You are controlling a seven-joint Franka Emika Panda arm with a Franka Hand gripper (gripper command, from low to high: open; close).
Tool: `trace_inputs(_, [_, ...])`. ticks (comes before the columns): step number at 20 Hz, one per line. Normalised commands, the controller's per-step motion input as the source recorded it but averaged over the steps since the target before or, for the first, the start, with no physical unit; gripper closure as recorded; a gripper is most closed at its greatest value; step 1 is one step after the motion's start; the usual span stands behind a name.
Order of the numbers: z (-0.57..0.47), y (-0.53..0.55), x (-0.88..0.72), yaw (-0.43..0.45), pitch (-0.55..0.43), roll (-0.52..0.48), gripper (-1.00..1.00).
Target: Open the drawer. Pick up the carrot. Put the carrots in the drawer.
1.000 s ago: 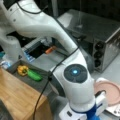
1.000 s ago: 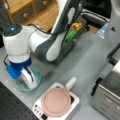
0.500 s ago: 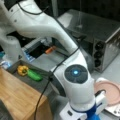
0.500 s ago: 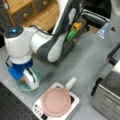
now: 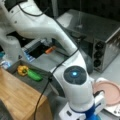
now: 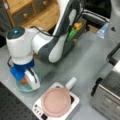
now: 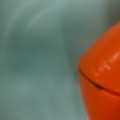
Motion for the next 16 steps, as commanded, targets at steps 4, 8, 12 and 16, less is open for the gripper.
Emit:
trace_inputs(4, [-0.18,-0.09,-0.14,-0.022,-0.228,0.184,-1.0])
trace_inputs(8, [-0.19,-0.08,-0.14,-0.024,-0.206,0.2,1.0])
trace_inputs(12, [-0.2,-0.05,-0.14,-0.028,-0.171,0.196,1.0])
trace_inputs(16, [-0.19,-0.02,-0.15,-0.03,-0.152,0.176,1.0])
